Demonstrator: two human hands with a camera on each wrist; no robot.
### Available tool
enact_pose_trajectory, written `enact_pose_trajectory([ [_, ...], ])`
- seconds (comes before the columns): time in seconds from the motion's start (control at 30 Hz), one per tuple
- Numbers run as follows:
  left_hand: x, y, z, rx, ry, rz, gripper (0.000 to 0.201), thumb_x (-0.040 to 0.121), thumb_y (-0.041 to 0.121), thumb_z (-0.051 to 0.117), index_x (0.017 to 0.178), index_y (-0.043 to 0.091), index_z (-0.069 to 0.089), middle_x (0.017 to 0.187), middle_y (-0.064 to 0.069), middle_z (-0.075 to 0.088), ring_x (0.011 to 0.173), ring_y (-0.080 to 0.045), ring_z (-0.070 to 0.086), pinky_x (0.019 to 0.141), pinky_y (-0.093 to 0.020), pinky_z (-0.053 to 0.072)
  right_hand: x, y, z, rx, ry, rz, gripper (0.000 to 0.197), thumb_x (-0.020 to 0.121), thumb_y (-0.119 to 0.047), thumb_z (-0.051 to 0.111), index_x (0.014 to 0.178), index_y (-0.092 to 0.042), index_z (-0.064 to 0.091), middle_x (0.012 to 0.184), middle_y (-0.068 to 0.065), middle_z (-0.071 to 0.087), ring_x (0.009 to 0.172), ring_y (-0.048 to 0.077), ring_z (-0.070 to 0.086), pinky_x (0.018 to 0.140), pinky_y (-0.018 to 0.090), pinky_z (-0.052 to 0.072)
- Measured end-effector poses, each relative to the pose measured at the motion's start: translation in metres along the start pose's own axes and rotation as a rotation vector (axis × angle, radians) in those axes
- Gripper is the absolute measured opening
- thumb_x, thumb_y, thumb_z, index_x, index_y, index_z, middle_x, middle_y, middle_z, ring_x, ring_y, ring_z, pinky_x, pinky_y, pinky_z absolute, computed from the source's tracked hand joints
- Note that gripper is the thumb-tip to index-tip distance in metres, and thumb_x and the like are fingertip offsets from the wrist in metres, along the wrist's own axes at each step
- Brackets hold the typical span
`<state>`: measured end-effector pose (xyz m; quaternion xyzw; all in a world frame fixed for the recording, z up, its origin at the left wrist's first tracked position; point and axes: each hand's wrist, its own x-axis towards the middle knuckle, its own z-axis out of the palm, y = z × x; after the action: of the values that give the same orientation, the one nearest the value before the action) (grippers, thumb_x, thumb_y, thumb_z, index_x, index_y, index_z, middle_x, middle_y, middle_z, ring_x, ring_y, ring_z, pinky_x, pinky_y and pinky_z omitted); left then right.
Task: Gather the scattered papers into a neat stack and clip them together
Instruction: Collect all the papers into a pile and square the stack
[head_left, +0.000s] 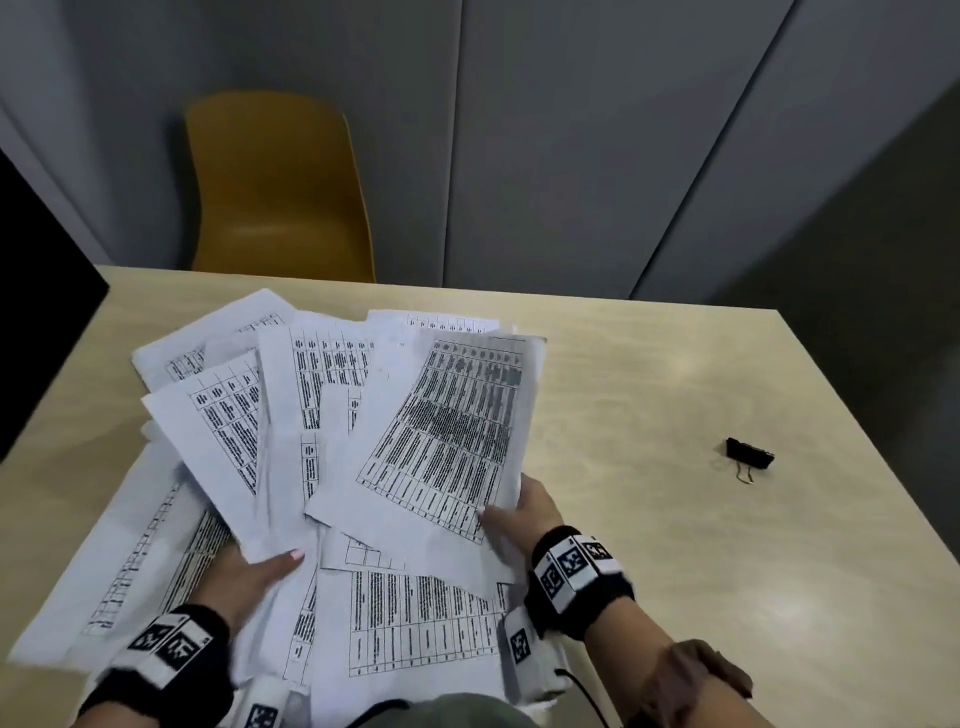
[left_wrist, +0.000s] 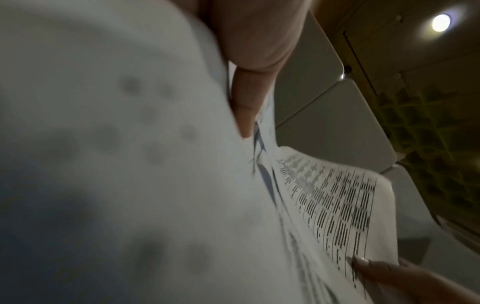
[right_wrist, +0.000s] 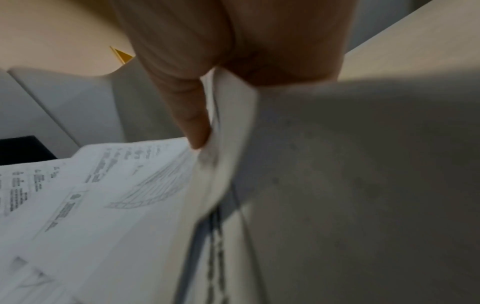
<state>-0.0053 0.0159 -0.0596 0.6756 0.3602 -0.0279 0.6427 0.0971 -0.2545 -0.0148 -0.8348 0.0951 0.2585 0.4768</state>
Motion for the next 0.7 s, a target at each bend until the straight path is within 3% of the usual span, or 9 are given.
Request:
enact_pose_trajectory([
  [0.07, -0.006, 0.007, -0.002, -0.035, -0.013, 0.000, 0.024, 0.080, -0.002, 0.064, 0.104, -0.004, 0.061, 0.099, -0.019, 0.066, 0.095, -0.031, 0.061, 0.091, -0.038, 0.044, -0.003, 0.002, -0.001, 0.177, 0.056, -0.042, 0.064, 0.065, -0.028, 0.075, 0.122, -0.014, 0.049, 0.111, 0.006, 0.065, 0.101, 0.026, 0.064, 0.089, 0.043, 0.054],
  [0.17, -0.009, 0.016, -0.003, -0.064, -0.079, 0.002, 0.019, 0.080, 0.002, 0.063, 0.099, -0.003, 0.064, 0.098, -0.025, 0.069, 0.096, -0.041, 0.063, 0.094, -0.048, 0.045, -0.006, 0.003, -0.012, 0.556, 0.016, -0.093, 0.081, 0.060, -0.013, 0.080, 0.128, -0.022, 0.038, 0.119, 0.005, 0.060, 0.109, 0.026, 0.060, 0.095, 0.045, 0.049],
  [0.3, -0.017, 0.033, 0.010, -0.061, -0.185, -0.010, 0.013, 0.083, -0.009, 0.053, 0.091, -0.005, 0.063, 0.074, -0.017, 0.073, 0.074, -0.033, 0.067, 0.070, -0.038, 0.053, -0.018, 0.001, -0.031, 0.541, -0.207, -0.026, 0.038, 0.080, 0.001, 0.067, 0.107, -0.019, 0.050, 0.095, -0.004, 0.064, 0.088, 0.011, 0.061, 0.077, 0.026, 0.048],
  [0.37, -0.017, 0.038, 0.019, -0.072, -0.220, -0.009, 0.017, 0.082, -0.010, 0.053, 0.095, -0.005, 0.064, 0.085, -0.021, 0.073, 0.080, -0.034, 0.068, 0.077, -0.039, 0.053, -0.023, 0.006, -0.035, 0.433, -0.250, 0.027, 0.017, 0.082, -0.001, 0.065, 0.087, -0.014, 0.056, 0.075, -0.005, 0.064, 0.074, 0.012, 0.058, 0.078, 0.024, 0.045],
  [0.43, -0.016, 0.036, 0.026, -0.053, -0.252, 0.010, 0.017, 0.078, -0.006, 0.060, 0.094, -0.003, 0.065, 0.085, -0.017, 0.074, 0.089, -0.035, 0.066, 0.084, -0.040, 0.049, -0.021, 0.015, -0.035, 0.356, -0.170, 0.024, 0.018, 0.080, 0.001, 0.067, 0.071, -0.010, 0.056, 0.053, -0.004, 0.061, 0.060, 0.015, 0.056, 0.066, 0.026, 0.048],
  [0.5, -0.018, 0.040, 0.033, -0.006, -0.280, 0.057, 0.020, 0.067, 0.003, 0.067, 0.087, 0.005, 0.066, 0.074, -0.005, 0.075, 0.083, -0.029, 0.065, 0.075, -0.033, 0.050, -0.020, 0.021, -0.034, 0.385, -0.049, 0.030, 0.020, 0.079, 0.007, 0.065, 0.073, -0.010, 0.055, 0.056, 0.001, 0.063, 0.069, 0.023, 0.059, 0.068, 0.030, 0.047],
  [0.6, -0.011, 0.047, 0.037, -0.073, -0.278, 0.109, 0.018, 0.076, 0.007, 0.069, 0.093, 0.013, 0.065, 0.095, -0.013, 0.072, 0.082, -0.026, 0.064, 0.067, -0.028, 0.055, -0.022, 0.033, -0.038, 0.424, 0.122, 0.062, 0.024, 0.081, 0.006, 0.063, 0.078, -0.014, 0.051, 0.075, 0.007, 0.060, 0.082, 0.030, 0.056, 0.078, 0.040, 0.048],
  [0.67, 0.005, 0.044, 0.022, -0.051, -0.091, 0.146, 0.021, 0.084, 0.013, 0.064, 0.103, 0.021, 0.064, 0.116, -0.015, 0.064, 0.094, -0.026, 0.061, 0.080, -0.035, 0.052, -0.022, 0.042, -0.044, 0.443, 0.174, 0.094, 0.013, 0.080, 0.003, 0.065, 0.087, -0.002, 0.055, 0.083, 0.019, 0.062, 0.089, 0.036, 0.058, 0.094, 0.058, 0.044],
  [0.7, 0.012, 0.042, 0.010, 0.066, 0.032, 0.185, 0.029, 0.085, 0.013, 0.063, 0.113, 0.023, 0.060, 0.124, -0.013, 0.060, 0.102, -0.026, 0.057, 0.087, -0.039, 0.048, -0.021, 0.047, -0.048, 0.450, 0.200, 0.131, 0.020, 0.080, -0.001, 0.067, 0.095, 0.005, 0.055, 0.089, 0.026, 0.063, 0.092, 0.041, 0.059, 0.096, 0.064, 0.038],
])
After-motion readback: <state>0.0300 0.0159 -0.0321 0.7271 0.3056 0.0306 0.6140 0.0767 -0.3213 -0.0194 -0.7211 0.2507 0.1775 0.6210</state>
